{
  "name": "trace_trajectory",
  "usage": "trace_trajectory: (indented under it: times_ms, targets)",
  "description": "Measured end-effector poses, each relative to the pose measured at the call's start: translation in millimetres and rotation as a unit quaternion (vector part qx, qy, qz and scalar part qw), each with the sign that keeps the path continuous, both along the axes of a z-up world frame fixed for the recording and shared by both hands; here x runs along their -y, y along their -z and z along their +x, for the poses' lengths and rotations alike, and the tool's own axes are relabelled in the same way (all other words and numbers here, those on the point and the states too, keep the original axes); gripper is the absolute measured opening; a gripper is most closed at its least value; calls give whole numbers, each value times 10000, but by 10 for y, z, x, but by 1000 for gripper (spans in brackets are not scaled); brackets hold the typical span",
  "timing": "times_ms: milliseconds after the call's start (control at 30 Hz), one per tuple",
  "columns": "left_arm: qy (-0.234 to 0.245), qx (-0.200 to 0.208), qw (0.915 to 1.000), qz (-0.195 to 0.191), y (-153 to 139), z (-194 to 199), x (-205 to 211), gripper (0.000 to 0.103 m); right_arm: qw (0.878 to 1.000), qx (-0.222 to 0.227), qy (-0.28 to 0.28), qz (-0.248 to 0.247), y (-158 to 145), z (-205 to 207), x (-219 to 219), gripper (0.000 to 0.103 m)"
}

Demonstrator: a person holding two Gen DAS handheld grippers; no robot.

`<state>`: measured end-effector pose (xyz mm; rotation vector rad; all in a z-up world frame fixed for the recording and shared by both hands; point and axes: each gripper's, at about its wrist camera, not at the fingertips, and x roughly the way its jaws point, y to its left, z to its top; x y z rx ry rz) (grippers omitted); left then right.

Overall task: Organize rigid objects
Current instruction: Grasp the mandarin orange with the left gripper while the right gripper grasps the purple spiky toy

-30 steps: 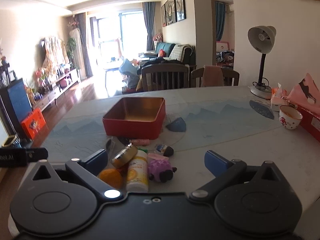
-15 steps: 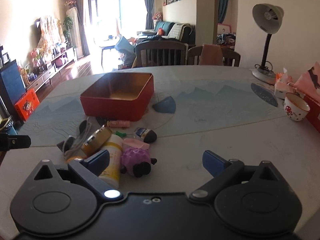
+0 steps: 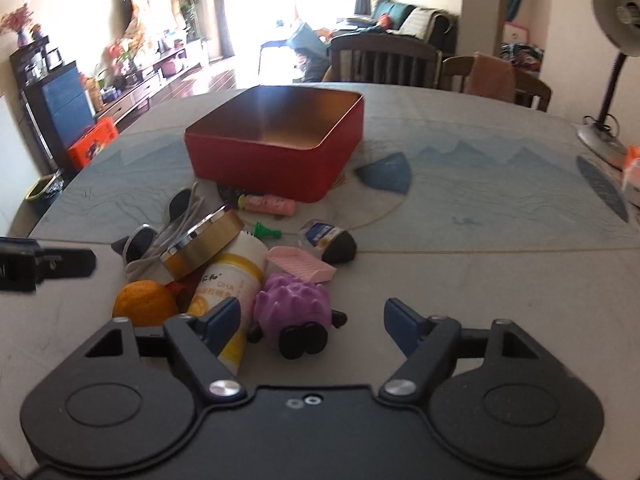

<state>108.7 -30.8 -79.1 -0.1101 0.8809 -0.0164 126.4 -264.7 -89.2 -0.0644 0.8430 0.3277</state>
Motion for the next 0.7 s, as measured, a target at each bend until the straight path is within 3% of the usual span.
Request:
trace_trajectory:
  times_ms: [367,700]
  targets:
    - [444,-394,9982,123,343,122,279,102,9987,-428,-199,190,194,193,9,72]
    - [625,-400,9972,47,391,179,368,77,9977,-580,-132,328,280,311,28,62]
